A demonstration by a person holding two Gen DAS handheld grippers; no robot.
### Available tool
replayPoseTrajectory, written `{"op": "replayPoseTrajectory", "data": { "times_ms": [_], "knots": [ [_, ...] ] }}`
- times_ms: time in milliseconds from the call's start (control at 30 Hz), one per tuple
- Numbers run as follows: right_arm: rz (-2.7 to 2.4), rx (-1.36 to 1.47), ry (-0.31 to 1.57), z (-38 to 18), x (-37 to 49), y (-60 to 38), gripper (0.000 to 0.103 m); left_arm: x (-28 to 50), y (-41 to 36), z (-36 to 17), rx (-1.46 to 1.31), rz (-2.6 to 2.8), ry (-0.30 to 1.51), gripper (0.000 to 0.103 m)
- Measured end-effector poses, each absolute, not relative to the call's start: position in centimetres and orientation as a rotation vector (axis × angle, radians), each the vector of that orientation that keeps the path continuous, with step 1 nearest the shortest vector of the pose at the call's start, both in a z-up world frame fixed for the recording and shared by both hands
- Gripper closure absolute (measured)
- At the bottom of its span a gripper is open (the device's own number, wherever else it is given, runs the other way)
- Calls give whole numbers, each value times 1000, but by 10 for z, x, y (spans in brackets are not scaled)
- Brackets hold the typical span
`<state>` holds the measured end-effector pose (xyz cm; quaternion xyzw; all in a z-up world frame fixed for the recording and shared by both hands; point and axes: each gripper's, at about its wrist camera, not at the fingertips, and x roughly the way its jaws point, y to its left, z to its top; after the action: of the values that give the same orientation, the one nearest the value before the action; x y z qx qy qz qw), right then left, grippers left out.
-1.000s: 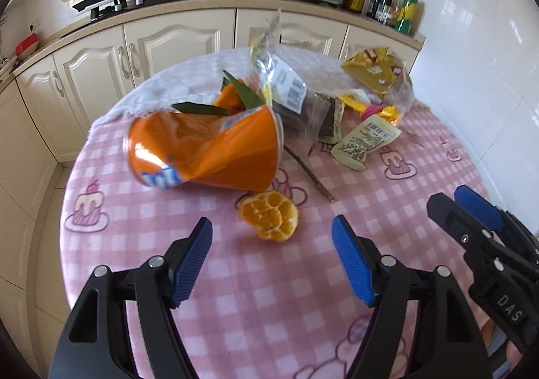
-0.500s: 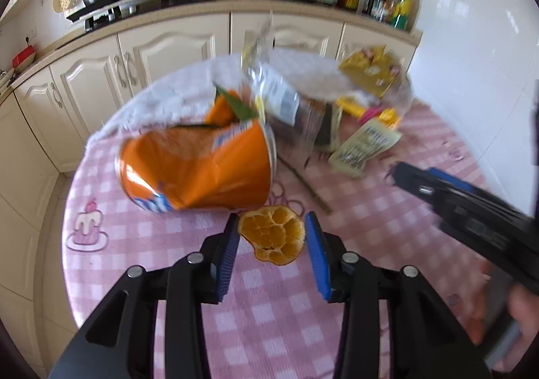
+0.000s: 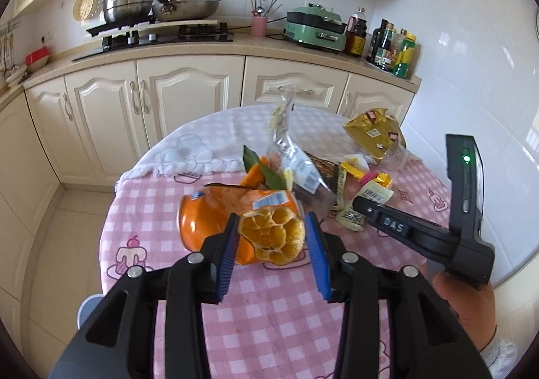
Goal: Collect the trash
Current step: 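Grasp the second dried orange slice with the left tool while the right tool grasps a snack packet, then carry orange slice and packet over the bin and open both tools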
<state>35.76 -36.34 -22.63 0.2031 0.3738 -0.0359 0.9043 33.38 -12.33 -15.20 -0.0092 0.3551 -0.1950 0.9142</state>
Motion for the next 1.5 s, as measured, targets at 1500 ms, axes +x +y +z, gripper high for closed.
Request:
{"op": "replayPoseTrajectory", "data": {
  "times_ms": [1500],
  "knots": [
    [598, -67, 960, -332, 390, 133, 91, 319, 312, -315, -377, 200, 938, 64]
  ]
}}
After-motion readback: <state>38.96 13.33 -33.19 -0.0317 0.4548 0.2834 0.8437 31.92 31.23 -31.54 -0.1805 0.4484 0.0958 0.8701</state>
